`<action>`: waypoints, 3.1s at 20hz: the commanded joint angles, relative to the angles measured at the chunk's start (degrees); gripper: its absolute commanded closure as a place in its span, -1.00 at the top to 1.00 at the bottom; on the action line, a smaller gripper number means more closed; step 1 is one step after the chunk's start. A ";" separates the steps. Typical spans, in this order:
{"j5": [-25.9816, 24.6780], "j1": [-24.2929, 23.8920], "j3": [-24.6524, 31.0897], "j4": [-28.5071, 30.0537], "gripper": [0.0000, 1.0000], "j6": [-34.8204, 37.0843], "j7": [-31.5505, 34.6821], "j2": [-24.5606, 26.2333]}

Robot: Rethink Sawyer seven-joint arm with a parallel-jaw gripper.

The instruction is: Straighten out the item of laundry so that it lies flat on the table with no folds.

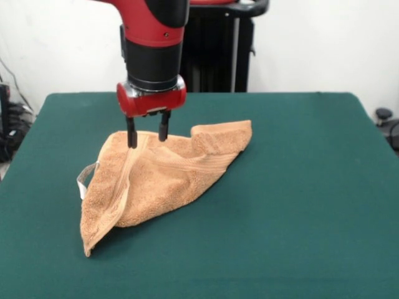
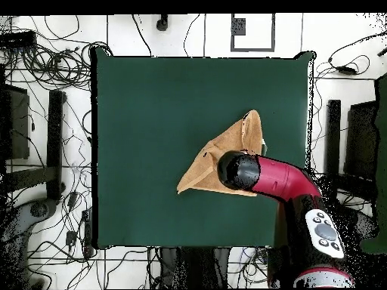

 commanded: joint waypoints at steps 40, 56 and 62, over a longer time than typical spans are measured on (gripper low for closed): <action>8.26 3.42 -0.63 7.42 1.00 -15.01 25.50 8.84; 8.51 3.67 -1.25 8.17 1.00 -14.58 25.79 7.39; 7.99 4.02 -1.41 8.23 1.00 -15.42 25.51 7.96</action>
